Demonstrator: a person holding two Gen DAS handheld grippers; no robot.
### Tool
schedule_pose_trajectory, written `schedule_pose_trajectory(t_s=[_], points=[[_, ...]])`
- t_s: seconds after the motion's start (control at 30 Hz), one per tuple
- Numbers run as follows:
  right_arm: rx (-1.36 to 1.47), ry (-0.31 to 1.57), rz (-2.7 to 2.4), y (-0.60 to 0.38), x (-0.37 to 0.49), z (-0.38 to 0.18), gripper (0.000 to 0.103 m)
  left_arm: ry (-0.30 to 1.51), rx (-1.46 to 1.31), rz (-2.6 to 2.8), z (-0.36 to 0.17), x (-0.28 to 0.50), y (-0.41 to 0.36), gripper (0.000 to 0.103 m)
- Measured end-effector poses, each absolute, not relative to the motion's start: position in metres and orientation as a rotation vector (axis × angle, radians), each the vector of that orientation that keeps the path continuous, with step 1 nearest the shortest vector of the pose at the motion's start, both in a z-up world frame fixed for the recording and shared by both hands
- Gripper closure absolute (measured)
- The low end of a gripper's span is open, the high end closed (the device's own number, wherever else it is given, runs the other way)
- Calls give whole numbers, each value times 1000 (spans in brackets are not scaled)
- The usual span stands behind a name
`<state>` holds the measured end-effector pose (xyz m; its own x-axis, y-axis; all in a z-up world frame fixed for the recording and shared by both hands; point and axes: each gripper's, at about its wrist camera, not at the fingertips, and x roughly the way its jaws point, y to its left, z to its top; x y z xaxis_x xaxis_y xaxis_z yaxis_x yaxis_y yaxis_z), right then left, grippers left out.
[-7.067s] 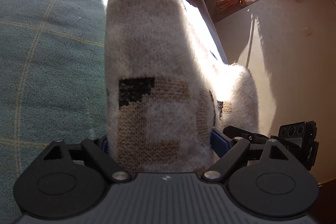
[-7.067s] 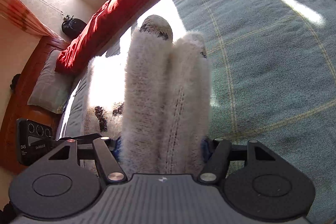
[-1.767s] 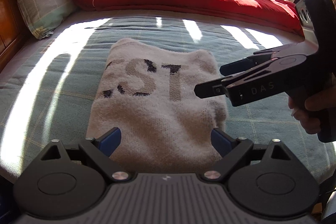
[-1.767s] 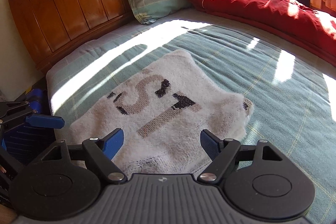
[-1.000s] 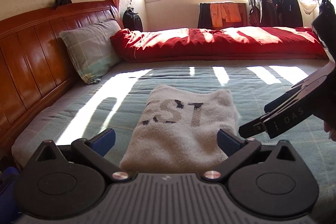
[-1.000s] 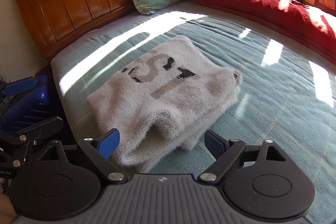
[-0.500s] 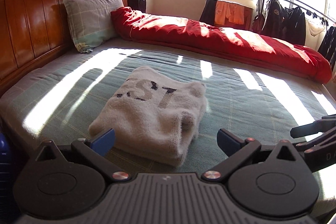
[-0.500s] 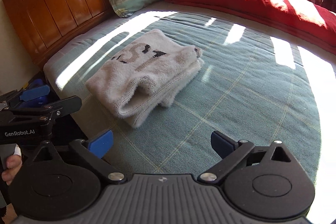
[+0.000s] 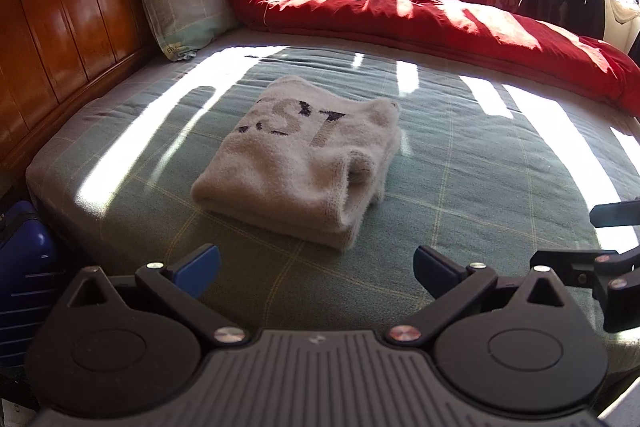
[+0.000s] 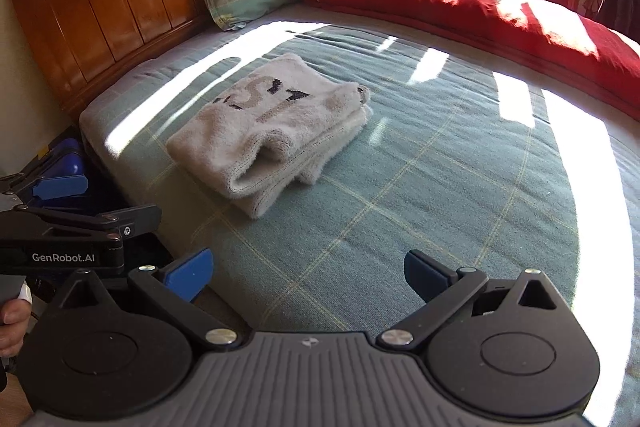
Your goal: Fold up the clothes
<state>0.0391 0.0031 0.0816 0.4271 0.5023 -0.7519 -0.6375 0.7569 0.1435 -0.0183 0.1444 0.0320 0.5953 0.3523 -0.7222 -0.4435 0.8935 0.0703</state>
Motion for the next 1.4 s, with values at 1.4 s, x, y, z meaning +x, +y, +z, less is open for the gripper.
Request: schedule_pose_trajectory(t_s=[1.4], points=[[-256,897,730,58,-1,75,0,920,-159,527,30,-54,171,1]])
